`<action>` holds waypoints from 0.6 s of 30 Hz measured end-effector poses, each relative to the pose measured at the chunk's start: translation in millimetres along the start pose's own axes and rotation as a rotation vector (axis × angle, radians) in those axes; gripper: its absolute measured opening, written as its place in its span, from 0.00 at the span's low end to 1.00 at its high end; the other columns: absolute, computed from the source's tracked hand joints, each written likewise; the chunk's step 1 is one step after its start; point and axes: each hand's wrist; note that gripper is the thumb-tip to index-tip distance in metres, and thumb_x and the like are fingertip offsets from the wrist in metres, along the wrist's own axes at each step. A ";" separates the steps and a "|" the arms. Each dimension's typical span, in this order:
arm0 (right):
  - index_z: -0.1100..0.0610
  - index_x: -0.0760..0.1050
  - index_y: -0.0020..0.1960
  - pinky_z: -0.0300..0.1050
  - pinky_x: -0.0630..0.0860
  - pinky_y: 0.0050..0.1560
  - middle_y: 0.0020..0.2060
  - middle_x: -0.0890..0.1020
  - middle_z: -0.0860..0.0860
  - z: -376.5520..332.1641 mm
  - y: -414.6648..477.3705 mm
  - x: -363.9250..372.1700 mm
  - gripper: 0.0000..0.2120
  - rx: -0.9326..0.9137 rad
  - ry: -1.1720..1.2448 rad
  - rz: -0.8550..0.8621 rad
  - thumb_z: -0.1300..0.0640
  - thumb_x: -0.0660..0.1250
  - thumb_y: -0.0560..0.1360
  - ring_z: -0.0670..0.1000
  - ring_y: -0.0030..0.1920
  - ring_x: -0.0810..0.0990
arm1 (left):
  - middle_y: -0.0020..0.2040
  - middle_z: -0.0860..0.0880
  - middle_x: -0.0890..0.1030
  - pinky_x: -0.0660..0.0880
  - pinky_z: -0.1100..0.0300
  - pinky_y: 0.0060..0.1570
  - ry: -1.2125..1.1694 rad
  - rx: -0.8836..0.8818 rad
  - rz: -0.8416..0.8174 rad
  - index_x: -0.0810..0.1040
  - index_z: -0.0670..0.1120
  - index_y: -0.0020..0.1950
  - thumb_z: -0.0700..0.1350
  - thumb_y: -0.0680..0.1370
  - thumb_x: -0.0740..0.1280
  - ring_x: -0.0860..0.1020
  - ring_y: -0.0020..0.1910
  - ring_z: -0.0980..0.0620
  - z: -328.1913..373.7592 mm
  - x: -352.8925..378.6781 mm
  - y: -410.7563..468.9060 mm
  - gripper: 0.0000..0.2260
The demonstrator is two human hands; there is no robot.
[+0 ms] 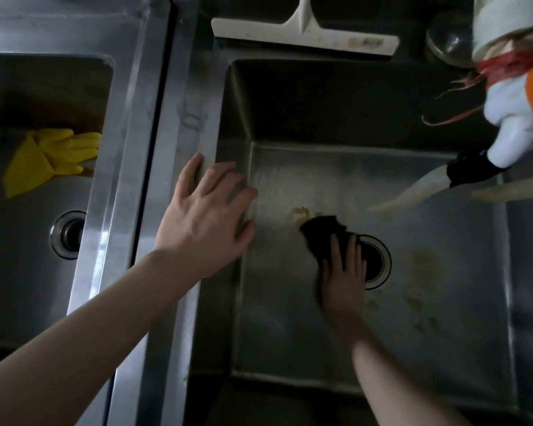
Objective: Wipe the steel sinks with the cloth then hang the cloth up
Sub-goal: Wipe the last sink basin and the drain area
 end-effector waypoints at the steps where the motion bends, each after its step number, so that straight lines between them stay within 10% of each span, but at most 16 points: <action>1: 0.48 0.52 0.77 0.60 0.53 0.73 0.77 0.52 0.57 -6.8 20.0 -5.6 0.25 0.051 0.027 0.020 0.47 0.47 0.81 0.58 0.76 0.49 | 0.64 0.49 0.75 0.50 0.41 0.73 0.000 0.000 -0.001 0.75 0.51 0.62 0.55 0.75 0.61 0.63 0.71 0.48 0.1 -0.3 0.5 0.18; 10: 0.46 0.51 0.77 0.57 0.44 0.74 0.78 0.49 0.54 -84.7 134.3 -16.4 0.25 -0.283 -0.077 -0.145 0.49 0.52 0.82 0.57 0.77 0.45 | 0.63 0.50 0.75 0.49 0.42 0.73 0.006 -0.003 0.012 0.75 0.50 0.63 0.54 0.75 0.59 0.65 0.70 0.49 -1.1 3.7 1.4 0.18; 18: 0.45 0.57 0.76 0.61 0.63 0.69 0.76 0.59 0.55 -45.6 -37.4 46.4 0.27 -0.623 -0.104 -0.135 0.47 0.58 0.77 0.60 0.75 0.58 | 0.61 0.49 0.76 0.52 0.42 0.72 0.011 -0.004 0.024 0.76 0.50 0.61 0.53 0.75 0.59 0.66 0.69 0.49 0.2 0.1 0.1 0.17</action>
Point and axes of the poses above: each hand's wrist, its own y-axis towards the middle knuckle, its own x-axis out of the palm, z = x × y
